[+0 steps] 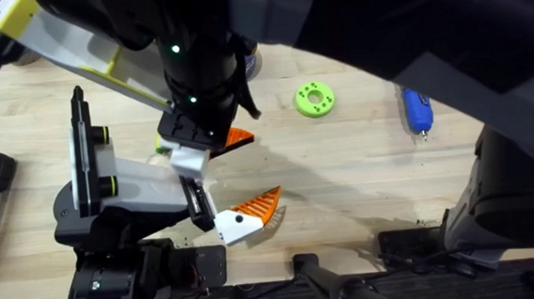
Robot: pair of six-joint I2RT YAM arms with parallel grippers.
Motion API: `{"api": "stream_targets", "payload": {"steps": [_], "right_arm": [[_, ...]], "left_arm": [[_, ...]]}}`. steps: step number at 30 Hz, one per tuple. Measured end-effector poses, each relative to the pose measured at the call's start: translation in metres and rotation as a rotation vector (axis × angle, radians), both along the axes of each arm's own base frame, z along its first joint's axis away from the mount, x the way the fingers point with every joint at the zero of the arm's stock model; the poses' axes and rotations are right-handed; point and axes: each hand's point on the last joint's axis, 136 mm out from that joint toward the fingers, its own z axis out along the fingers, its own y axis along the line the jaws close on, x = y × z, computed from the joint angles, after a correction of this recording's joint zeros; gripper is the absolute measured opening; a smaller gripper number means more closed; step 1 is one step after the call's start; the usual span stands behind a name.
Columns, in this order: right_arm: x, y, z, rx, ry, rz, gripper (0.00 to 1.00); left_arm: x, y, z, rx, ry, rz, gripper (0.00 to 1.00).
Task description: Pick up the gripper from the table and insert it into the empty holder that is missing its gripper. Then pick up a screw, insert it into the mounting hole, and use the screwdriver to tighten it. Finally, clean up the table by picking up the vegetable and placing it into the bucket.
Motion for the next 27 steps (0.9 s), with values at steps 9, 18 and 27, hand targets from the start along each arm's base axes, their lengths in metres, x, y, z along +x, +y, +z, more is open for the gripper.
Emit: {"api": "stream_targets", "payload": {"steps": [9, 18, 27], "right_arm": [[0.0019, -0.0032, -0.0006, -0.01, 0.0, -0.004, 0.744], [0.002, -0.0032, -0.0005, -0.01, 0.0, -0.004, 0.744], [0.0021, -0.003, -0.0005, -0.009, -0.001, -0.004, 0.744]], "left_arm": [[0.0, 0.0, 0.0, -0.001, 0.003, 0.0, 0.986], [0.0, 0.0, -0.0001, -0.001, 0.003, 0.0, 0.986], [0.0, 0.0, 0.0, -0.001, 0.003, 0.0, 0.986]]}}
